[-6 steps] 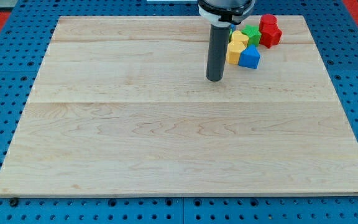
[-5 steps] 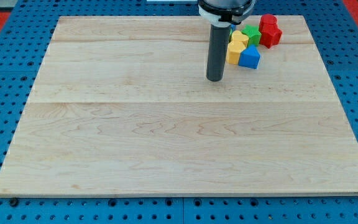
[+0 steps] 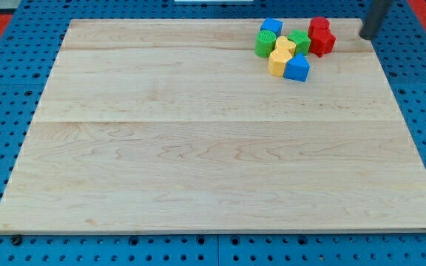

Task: Move green circle towards the bottom right

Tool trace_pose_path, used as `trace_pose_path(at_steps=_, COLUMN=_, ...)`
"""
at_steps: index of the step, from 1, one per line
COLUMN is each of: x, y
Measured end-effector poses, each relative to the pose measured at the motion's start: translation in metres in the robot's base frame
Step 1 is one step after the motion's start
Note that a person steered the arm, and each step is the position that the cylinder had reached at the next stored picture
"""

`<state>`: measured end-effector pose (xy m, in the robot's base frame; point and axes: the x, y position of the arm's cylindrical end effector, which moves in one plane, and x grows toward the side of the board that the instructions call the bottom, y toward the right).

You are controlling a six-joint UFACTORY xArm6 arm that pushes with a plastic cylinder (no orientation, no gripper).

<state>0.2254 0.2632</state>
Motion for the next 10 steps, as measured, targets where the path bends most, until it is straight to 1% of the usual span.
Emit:
trace_pose_path(at_steps=1, x=-0.006, y=-0.076)
trace_pose_path(at_steps=2, x=0.016, y=-0.126)
trace_pose_path(at_steps=3, x=0.039, y=-0.143)
trace_pose_path(at_steps=4, x=0.039, y=-0.169)
trace_pose_path(at_steps=5, x=0.021, y=-0.207)
trace_pose_path(at_steps=6, x=0.045, y=-0.288)
trace_pose_path(at_steps=7, x=0.075, y=-0.337)
trace_pose_path(at_steps=8, x=0.080, y=-0.390)
trace_pose_path(at_steps=9, x=0.077, y=-0.399)
trace_pose_path(at_steps=10, x=0.122, y=-0.413)
